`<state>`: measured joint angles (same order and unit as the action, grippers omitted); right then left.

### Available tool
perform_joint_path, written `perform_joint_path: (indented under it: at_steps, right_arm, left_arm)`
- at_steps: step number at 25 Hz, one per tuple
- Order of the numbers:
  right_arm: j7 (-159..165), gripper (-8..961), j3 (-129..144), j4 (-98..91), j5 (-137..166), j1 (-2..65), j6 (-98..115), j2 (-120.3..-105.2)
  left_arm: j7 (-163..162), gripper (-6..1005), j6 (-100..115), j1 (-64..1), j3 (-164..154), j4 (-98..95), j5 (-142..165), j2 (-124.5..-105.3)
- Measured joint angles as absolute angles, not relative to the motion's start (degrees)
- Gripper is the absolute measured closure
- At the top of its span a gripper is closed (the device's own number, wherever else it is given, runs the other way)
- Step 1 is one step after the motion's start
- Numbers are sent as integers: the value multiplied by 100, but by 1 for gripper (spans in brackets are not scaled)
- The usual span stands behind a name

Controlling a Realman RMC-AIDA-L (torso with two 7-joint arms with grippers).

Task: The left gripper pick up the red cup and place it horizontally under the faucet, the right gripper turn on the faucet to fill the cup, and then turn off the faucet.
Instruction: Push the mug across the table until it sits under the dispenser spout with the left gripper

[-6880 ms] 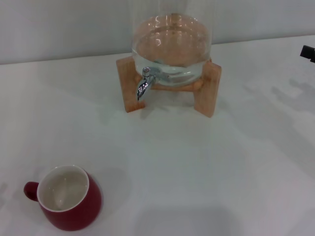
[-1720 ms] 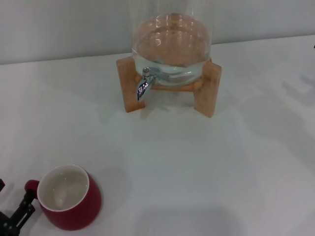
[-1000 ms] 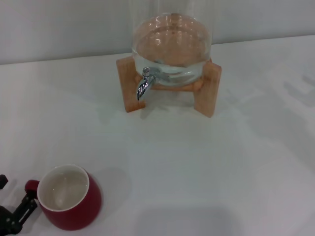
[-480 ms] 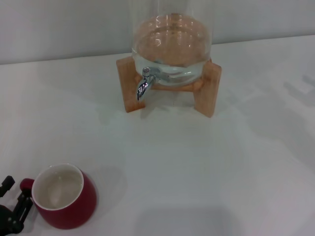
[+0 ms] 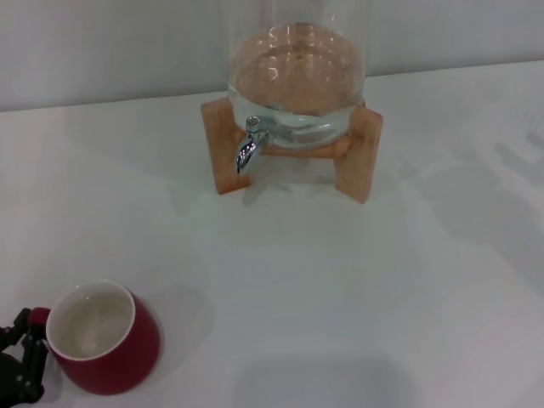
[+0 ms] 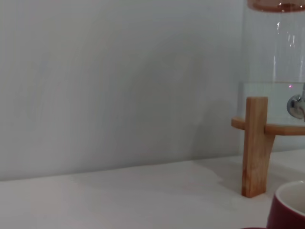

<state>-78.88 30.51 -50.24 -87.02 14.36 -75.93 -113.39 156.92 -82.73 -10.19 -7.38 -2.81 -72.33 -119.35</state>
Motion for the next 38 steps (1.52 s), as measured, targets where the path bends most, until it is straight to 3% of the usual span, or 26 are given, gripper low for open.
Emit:
perform_joint_path:
  at_steps: [10, 38]
  right_arm:
    - [-7892, 187, 3049, -5018, -8710, 1432, -7615, -11347]
    - [-7892, 188, 2971, -5019, -8709, 1361, -7789, -11373]
  left_arm:
    - [15688, 864, -8355, -1007, -721, -281, -7249, -11936]
    - [14307, 864, -8657, -1482, -723, -803, -7288, -11902]
